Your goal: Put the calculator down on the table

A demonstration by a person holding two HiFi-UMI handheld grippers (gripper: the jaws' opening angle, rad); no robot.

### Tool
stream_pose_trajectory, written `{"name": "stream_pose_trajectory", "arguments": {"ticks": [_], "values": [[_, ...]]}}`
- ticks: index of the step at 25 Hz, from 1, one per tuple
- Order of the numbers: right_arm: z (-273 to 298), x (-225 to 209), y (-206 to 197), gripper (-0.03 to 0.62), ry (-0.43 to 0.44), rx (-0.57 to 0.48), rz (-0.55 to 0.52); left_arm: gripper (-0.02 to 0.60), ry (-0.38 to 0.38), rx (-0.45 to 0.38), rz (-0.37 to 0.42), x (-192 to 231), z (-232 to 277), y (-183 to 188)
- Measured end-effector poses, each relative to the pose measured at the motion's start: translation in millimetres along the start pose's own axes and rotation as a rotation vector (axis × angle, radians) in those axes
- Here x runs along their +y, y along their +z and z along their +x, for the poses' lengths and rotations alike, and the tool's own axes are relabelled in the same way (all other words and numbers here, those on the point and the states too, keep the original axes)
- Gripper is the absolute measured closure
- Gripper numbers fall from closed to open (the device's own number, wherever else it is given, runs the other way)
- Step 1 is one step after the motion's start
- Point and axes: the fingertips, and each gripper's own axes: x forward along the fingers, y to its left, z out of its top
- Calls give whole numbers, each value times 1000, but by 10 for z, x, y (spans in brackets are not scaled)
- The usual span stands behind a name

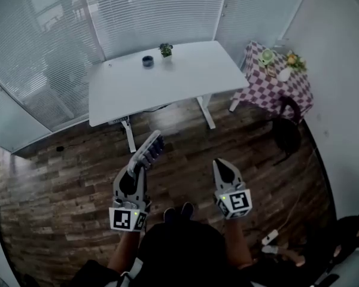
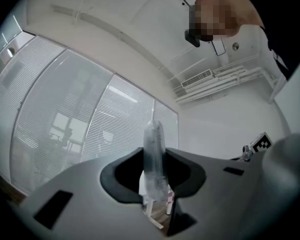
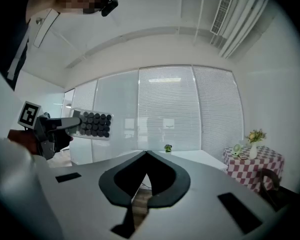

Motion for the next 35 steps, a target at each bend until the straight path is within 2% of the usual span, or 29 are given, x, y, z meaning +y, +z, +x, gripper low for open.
{"name": "stream_pose_trajectory", "arguments": {"ticks": [5, 9, 19, 24, 30, 35], "values": [[31, -128, 74, 588, 35, -52, 47, 483, 6, 2, 1, -100, 146, -30], [20, -335, 45, 588, 46, -49, 79, 483, 12, 3, 10, -257, 273, -35], [98, -623, 14, 588, 117, -78, 89, 483, 50, 2, 6, -499, 466, -113], [256, -703, 5, 588, 138, -65, 129, 483, 71, 18, -4, -438, 589, -166], [657, -817, -50, 588, 161, -55, 81, 483, 86, -12, -12, -207, 883, -254], [1147, -955, 116, 588, 153, -63, 50, 483, 85, -24, -36, 101, 1325, -370]]}}
